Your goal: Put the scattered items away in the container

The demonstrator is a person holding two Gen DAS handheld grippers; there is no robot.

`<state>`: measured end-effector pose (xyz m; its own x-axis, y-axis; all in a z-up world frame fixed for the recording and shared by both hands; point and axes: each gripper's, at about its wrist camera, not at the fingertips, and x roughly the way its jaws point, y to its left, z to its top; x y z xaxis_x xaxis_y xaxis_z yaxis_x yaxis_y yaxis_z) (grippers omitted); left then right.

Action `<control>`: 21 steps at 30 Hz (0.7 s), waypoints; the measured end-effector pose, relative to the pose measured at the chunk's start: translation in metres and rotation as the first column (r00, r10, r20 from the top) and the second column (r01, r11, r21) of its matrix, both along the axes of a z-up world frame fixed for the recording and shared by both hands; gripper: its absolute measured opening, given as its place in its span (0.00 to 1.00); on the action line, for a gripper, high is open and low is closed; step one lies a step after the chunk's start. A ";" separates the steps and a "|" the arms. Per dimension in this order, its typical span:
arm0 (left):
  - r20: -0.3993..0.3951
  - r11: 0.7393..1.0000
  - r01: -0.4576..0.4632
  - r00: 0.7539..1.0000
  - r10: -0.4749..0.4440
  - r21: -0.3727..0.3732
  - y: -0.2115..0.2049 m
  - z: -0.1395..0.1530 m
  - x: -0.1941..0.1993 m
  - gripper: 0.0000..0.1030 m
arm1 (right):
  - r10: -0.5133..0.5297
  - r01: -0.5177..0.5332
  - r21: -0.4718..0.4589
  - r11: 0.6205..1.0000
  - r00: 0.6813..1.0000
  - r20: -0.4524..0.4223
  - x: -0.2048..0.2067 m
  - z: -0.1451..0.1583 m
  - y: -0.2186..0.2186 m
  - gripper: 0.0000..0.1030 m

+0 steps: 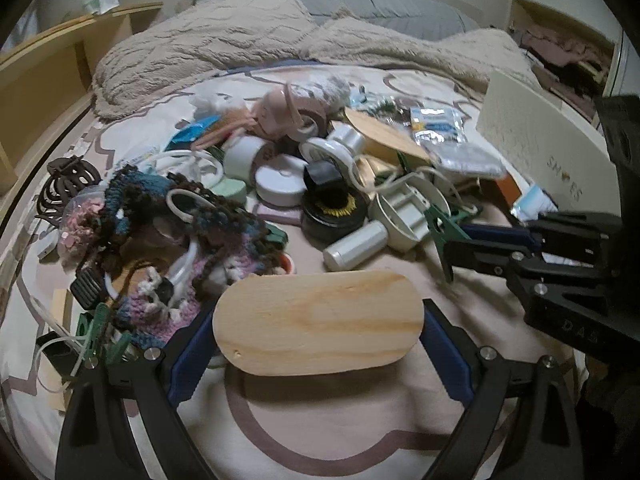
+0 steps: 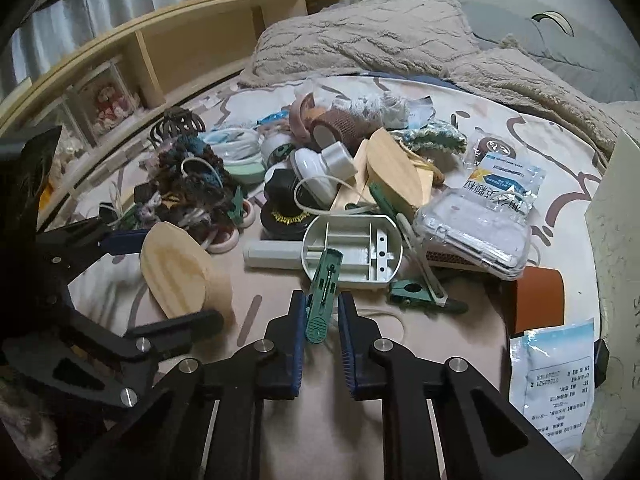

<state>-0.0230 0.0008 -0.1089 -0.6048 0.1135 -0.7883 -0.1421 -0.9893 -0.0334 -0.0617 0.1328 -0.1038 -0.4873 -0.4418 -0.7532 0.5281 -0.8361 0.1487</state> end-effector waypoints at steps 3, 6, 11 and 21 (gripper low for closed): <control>-0.009 1.000 -0.009 1.000 0.009 0.009 -0.002 0.002 0.000 0.93 | -0.001 0.001 -0.009 1.000 1.000 -0.002 0.001 0.002 0.000 0.14; -0.014 1.000 -0.014 1.000 0.014 0.012 -0.003 0.003 0.000 0.93 | -0.013 0.013 -0.029 1.000 1.000 -0.007 0.001 0.005 0.003 0.13; -0.027 0.999 -0.024 0.999 0.025 0.023 -0.005 0.006 0.000 0.93 | -0.037 0.035 -0.072 0.997 0.999 -0.034 0.001 0.016 0.011 0.10; -0.015 1.000 -0.010 1.000 0.011 0.008 -0.001 0.002 0.000 0.93 | 0.044 -0.044 0.026 0.999 0.999 0.014 0.004 -0.001 -0.006 0.12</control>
<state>-0.0227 0.0002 -0.1066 -0.6182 0.1129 -0.7779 -0.1323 -0.9905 -0.0386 -0.0580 0.1272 -0.1051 -0.4576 -0.4426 -0.7712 0.5628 -0.8156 0.1341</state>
